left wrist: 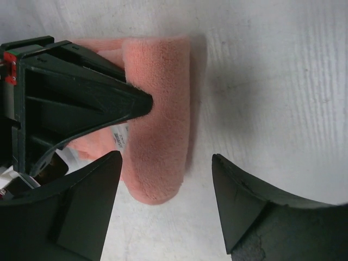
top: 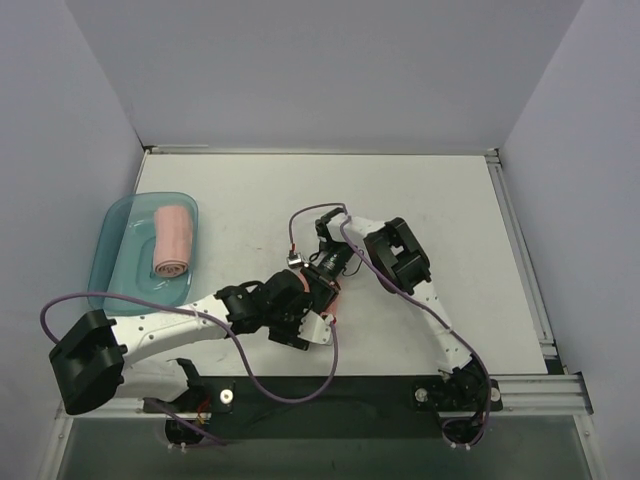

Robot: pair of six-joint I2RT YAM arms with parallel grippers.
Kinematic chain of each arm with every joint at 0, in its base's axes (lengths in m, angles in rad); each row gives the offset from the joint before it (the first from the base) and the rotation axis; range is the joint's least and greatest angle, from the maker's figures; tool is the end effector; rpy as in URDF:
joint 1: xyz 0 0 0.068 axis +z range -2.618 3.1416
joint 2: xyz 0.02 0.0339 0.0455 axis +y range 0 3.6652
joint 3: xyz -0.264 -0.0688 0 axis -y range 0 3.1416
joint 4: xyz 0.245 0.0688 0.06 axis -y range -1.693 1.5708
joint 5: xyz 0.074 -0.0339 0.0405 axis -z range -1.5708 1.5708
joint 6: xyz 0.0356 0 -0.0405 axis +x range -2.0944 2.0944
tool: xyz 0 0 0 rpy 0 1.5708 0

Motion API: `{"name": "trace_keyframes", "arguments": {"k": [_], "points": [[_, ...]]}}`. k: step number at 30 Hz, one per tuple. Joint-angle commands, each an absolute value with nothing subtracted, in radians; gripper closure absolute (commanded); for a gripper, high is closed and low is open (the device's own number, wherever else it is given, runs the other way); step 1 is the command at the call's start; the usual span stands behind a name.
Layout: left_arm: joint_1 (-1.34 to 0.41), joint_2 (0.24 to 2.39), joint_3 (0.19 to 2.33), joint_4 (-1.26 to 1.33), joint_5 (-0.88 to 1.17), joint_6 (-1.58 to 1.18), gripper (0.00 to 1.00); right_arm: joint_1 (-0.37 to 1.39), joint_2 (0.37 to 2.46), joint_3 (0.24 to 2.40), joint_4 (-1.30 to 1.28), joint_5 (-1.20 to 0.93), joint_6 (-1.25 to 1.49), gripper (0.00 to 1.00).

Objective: Roll the towels
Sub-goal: Roll the towel

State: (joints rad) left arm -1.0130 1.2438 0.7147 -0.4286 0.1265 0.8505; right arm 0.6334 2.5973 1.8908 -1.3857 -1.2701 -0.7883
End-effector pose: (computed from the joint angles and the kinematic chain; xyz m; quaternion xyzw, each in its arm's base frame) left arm 0.1232 -0.2059 0.2022 0.7751 0.5522 -0.0845 0.2953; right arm 0.3257 0.2814 0.0635 0.3916 -0.6892 -0.5875 0.1625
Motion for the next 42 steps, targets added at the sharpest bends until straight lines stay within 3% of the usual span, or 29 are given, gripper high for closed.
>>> {"name": "trace_keyframes", "arguments": {"k": [1, 7, 15, 17, 24, 25, 32, 42], "points": [[-1.023, 1.279, 0.693, -0.230, 0.094, 0.916, 0.23, 0.617, 2.664, 1.888, -1.451, -1.246, -0.828, 1.00], [-1.034, 1.351, 0.649, -0.173, 0.101, 0.905, 0.30, 0.606, 2.655, 1.885, -1.448, -1.249, -0.819, 1.00], [-1.042, 1.405, 0.709, -0.400, 0.230, 0.838, 0.80, 0.539, 2.544, 1.916, -1.430, -1.258, -0.752, 1.00], [-1.034, 1.436, 0.754, -0.496, 0.303, 0.793, 0.83, 0.500, 2.452, 1.913, -1.376, -1.252, -0.677, 1.00], [-0.913, 1.541, 0.898, -0.661, 0.566, 0.675, 0.85, 0.324, 2.179, 1.852, -1.158, -1.143, -0.473, 0.95], [-0.894, 1.561, 0.916, -0.673, 0.572, 0.654, 0.86, 0.307, 2.152, 1.823, -1.144, -1.137, -0.471, 0.24], [-0.723, 1.822, 1.130, -0.905, 0.758, 0.722, 0.84, 0.172, 1.808, 1.606, -1.023, -1.014, -0.439, 0.23], [-0.598, 2.183, 1.486, -1.193, 0.818, 0.850, 0.77, 0.204, 1.362, 1.267, -0.888, -0.773, -0.466, 0.23]]}}
